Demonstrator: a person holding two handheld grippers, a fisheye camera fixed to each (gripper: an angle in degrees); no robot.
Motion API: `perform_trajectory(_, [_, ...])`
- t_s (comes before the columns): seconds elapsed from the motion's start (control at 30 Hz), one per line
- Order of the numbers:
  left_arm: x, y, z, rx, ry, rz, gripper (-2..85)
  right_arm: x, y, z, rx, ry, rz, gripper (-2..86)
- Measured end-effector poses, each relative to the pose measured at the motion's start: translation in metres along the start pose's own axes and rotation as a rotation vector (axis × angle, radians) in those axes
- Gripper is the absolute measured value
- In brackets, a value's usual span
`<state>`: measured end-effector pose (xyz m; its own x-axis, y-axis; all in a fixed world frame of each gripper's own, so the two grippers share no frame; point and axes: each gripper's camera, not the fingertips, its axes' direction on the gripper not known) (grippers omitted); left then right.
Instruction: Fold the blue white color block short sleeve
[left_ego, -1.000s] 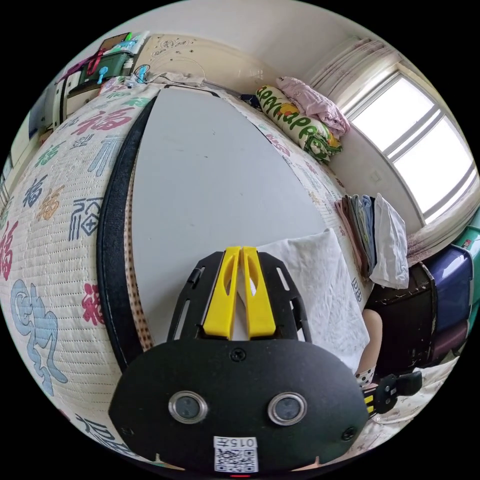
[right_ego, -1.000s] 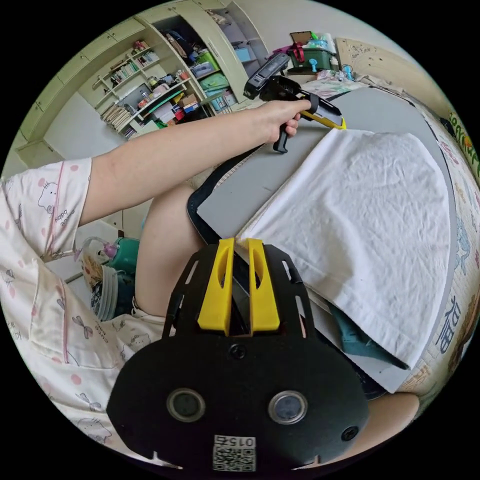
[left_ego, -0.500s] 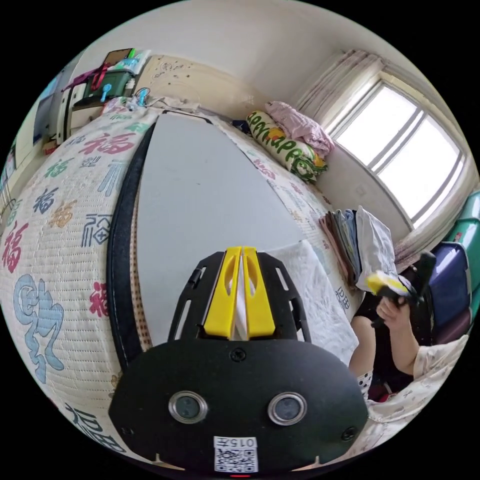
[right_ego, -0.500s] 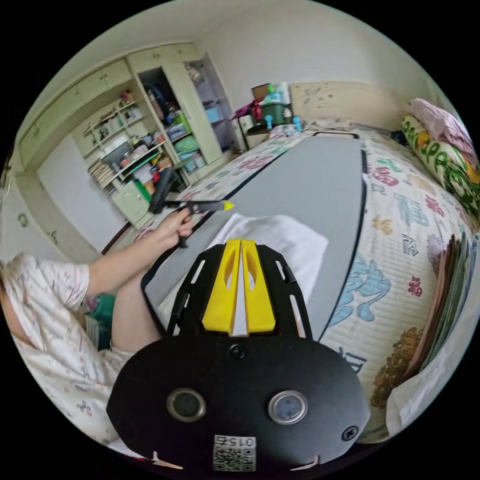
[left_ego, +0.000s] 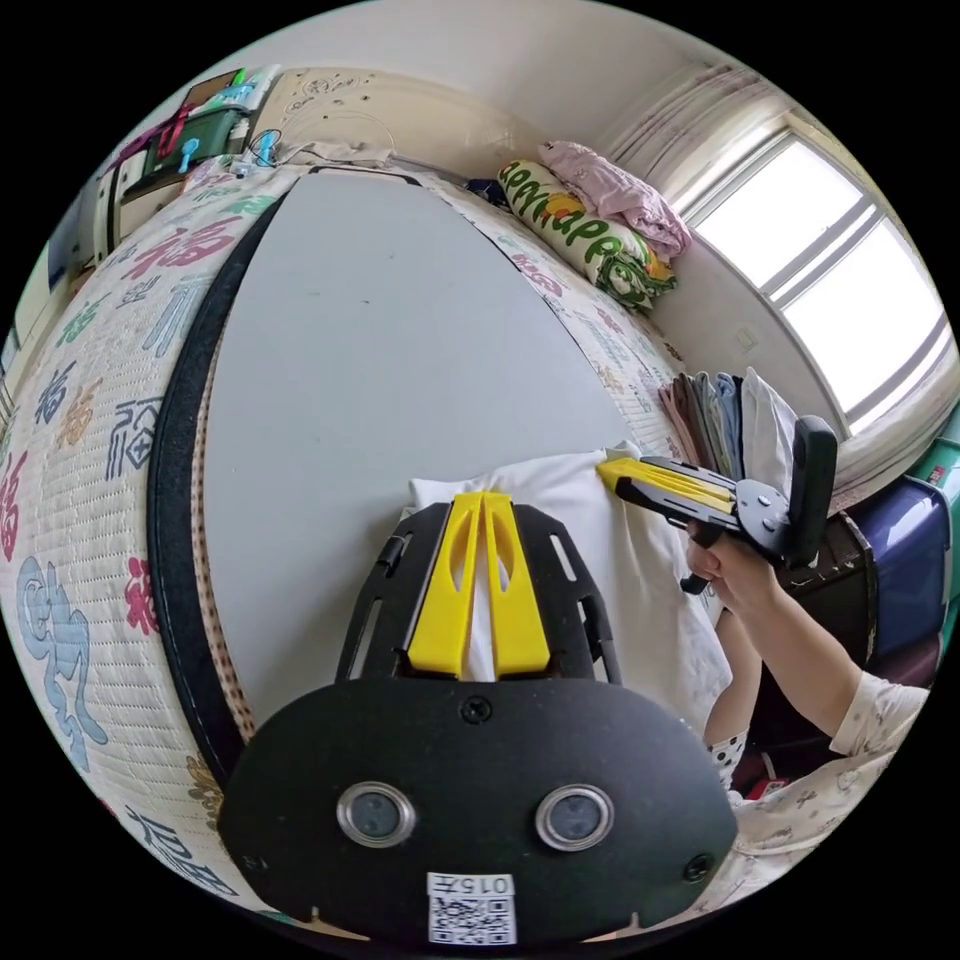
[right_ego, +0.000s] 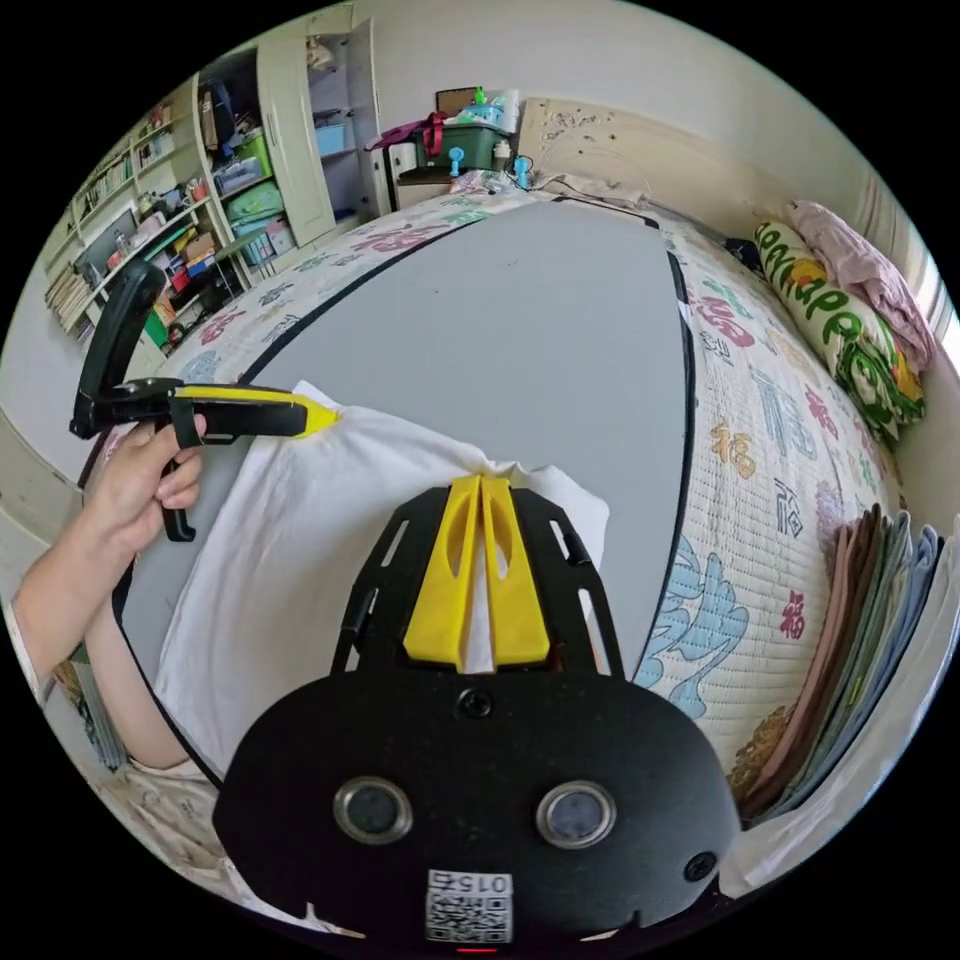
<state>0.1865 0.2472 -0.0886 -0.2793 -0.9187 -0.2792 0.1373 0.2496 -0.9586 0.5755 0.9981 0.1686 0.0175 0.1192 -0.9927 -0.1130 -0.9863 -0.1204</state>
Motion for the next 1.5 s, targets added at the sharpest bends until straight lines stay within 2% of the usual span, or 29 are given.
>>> perform_trajectory(0.1, [-0.003, -0.004, -0.001, 0.013, 0.006, -0.001, -0.9, 0.02, -0.026, -0.024, 0.047, -0.077, 0.077, -0.8])
perform_trajectory(0.17, [-0.014, -0.007, -0.004, 0.022, 0.034, -0.017, -0.9, 0.041, -0.038, -0.055, 0.145, -0.073, 0.146, -0.7])
perform_trajectory(0.3, [-0.023, -0.011, -0.007, 0.036, 0.041, -0.025, -0.9, 0.059, -0.069, -0.054, 0.004, -0.029, 0.147, -0.3])
perform_trajectory(0.4, [-0.026, -0.019, -0.008, 0.037, 0.034, -0.023, -0.9, 0.07, -0.088, -0.075, 0.065, -0.009, 0.199, 0.5])
perform_trajectory(0.5, [-0.033, -0.026, -0.01, 0.035, 0.037, -0.029, -0.9, 0.1, -0.111, -0.09, 0.11, -0.163, 0.339, 6.6])
perform_trajectory(0.57, [-0.04, -0.033, -0.012, 0.032, 0.044, -0.038, -0.9, 0.124, -0.133, -0.082, 0.045, -0.304, 0.405, 13.1])
perform_trajectory(0.67, [-0.05, -0.039, -0.014, 0.031, 0.057, -0.042, -0.9, 0.144, -0.156, -0.086, 0.038, -0.381, 0.436, 12.1])
perform_trajectory(0.77, [-0.06, -0.044, -0.018, 0.041, 0.065, -0.045, -0.9, 0.156, -0.176, -0.082, -0.009, -0.528, 0.439, 7.3])
perform_trajectory(0.87, [-0.074, -0.048, -0.023, 0.046, 0.088, -0.054, -0.9, 0.176, -0.185, -0.085, -0.014, -0.515, 0.46, 2.7])
perform_trajectory(1.1, [-0.106, -0.055, -0.039, 0.035, 0.148, -0.093, -0.4, 0.203, -0.189, -0.088, 0.053, -0.46, 0.491, 1.1])
perform_trajectory(1.23, [-0.139, -0.05, -0.084, 0.101, 0.243, -0.122, 3.8, 0.227, -0.174, -0.081, 0.082, -0.563, 0.501, 3.4])
perform_trajectory(1.33, [-0.172, -0.041, -0.117, 0.144, 0.242, -0.164, 7.3, 0.242, -0.163, -0.074, 0.089, -0.567, 0.48, 7.1])
perform_trajectory(1.5, [-0.197, -0.043, -0.122, 0.071, 0.252, -0.173, 10.9, 0.249, -0.148, -0.045, 0.044, -0.575, 0.406, 9.6])
